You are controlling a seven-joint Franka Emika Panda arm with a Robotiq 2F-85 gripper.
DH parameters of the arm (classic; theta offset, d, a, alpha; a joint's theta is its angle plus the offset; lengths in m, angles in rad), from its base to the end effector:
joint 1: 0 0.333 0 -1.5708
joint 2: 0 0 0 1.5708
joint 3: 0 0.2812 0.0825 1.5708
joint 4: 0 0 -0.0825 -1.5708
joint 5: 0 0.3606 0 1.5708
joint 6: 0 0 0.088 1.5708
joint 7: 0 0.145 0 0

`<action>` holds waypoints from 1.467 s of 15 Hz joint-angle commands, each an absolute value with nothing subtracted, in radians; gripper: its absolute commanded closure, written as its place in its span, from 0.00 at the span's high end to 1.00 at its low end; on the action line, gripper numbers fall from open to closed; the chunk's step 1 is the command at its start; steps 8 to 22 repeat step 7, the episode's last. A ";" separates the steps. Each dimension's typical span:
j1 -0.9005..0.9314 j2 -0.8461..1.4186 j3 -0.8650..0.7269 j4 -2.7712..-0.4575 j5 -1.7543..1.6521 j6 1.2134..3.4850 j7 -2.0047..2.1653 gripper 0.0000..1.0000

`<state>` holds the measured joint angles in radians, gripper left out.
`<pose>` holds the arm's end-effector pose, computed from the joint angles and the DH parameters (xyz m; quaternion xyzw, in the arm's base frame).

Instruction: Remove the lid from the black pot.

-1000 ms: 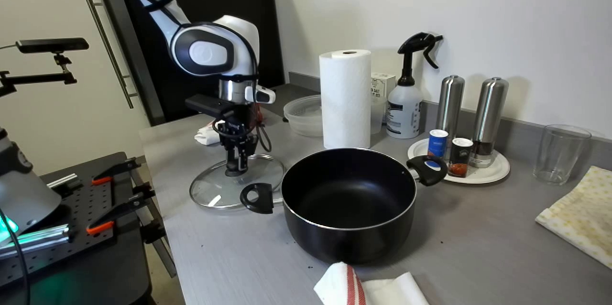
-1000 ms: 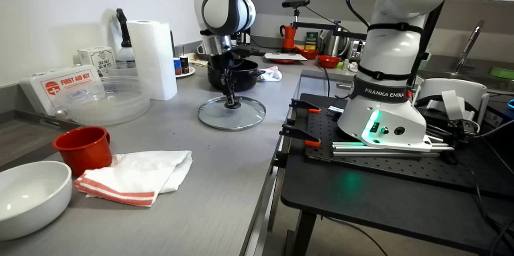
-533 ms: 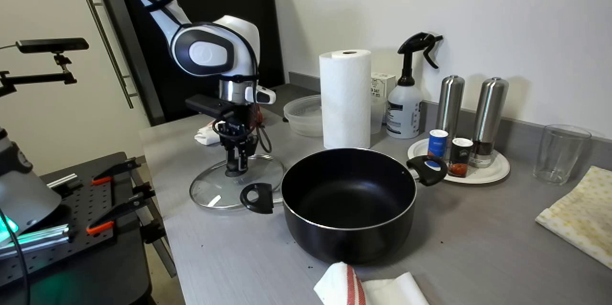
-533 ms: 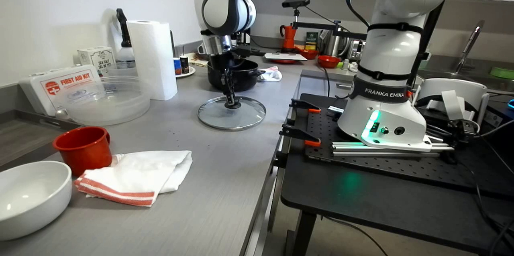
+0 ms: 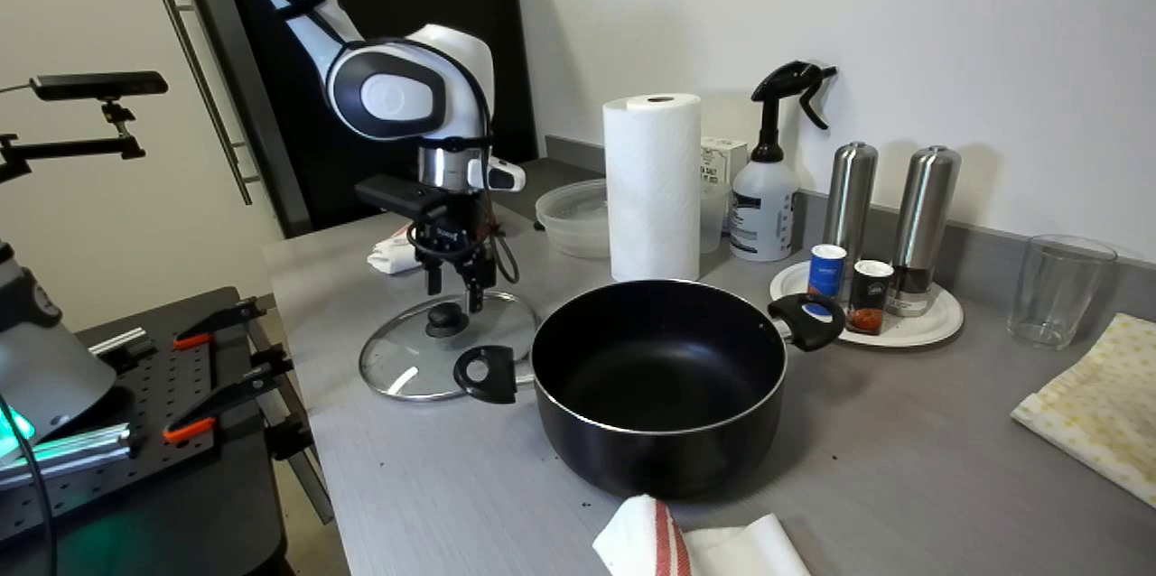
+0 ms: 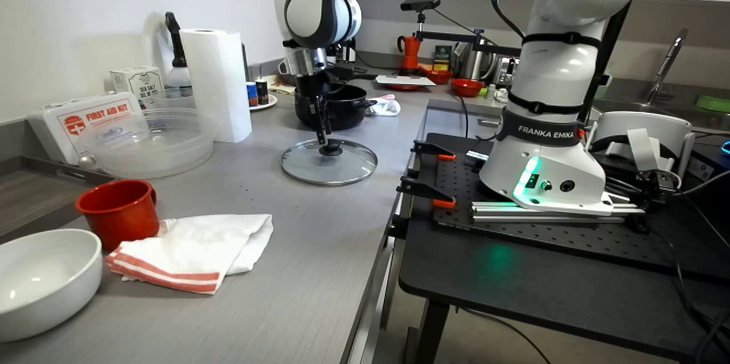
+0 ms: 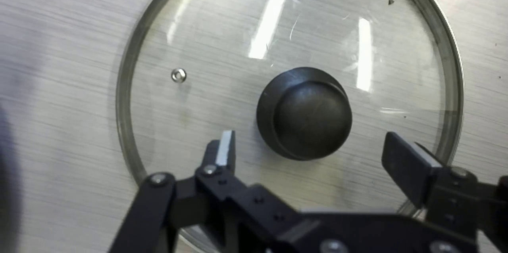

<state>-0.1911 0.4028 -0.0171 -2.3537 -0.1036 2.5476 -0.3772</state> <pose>0.4439 -0.0956 0.0961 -0.9857 -0.1297 0.1078 0.0035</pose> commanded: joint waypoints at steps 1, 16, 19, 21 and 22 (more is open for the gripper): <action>-0.198 0.397 -0.004 -2.347 -0.076 2.554 -0.404 1.00; -0.185 0.403 -0.018 -2.340 -0.099 2.545 -0.380 1.00; -0.185 0.403 -0.018 -2.340 -0.099 2.545 -0.380 1.00; -0.185 0.403 -0.018 -2.340 -0.099 2.545 -0.380 1.00; -0.185 0.403 -0.018 -2.340 -0.099 2.545 -0.380 1.00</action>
